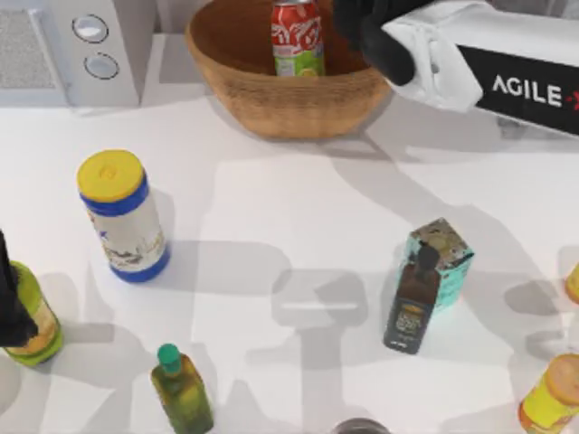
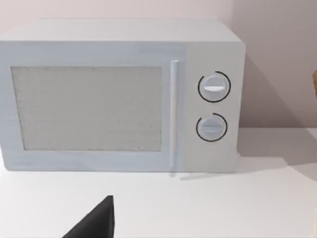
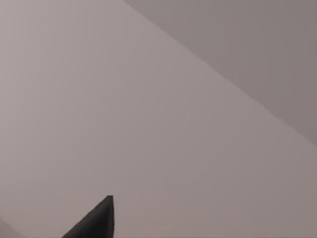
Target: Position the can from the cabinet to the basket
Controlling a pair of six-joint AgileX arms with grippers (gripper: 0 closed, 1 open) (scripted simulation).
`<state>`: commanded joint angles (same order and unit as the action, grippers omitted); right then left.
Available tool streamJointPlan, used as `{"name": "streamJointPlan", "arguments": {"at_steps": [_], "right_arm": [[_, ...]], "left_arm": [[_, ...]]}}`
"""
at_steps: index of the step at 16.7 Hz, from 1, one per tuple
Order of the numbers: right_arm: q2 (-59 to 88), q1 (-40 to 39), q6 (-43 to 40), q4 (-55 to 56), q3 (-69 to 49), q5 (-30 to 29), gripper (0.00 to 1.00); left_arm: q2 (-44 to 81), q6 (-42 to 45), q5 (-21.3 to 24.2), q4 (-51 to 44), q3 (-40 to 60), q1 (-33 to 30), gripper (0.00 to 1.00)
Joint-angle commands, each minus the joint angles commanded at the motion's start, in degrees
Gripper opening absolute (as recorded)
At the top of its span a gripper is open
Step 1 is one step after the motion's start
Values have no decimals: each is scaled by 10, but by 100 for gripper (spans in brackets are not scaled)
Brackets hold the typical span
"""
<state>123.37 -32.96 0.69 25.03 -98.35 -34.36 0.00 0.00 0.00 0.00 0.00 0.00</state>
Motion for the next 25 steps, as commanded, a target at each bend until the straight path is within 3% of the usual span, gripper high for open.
{"name": "streamJointPlan", "arguments": {"at_steps": [5,17,21,25], "right_arm": [[-254,64,-3,-48,191,65,100],[-1018,261,-6,-198,787,272,100],[-1174,308,-7,-234,925,322,100],[-1234,330,-7,-250,983,344,100]], "left_arm": [[0,0,0,0,0,0,100],[0,0,0,0,0,0,100],[0,0,0,0,0,0,100],[0,0,0,0,0,0,100]]}}
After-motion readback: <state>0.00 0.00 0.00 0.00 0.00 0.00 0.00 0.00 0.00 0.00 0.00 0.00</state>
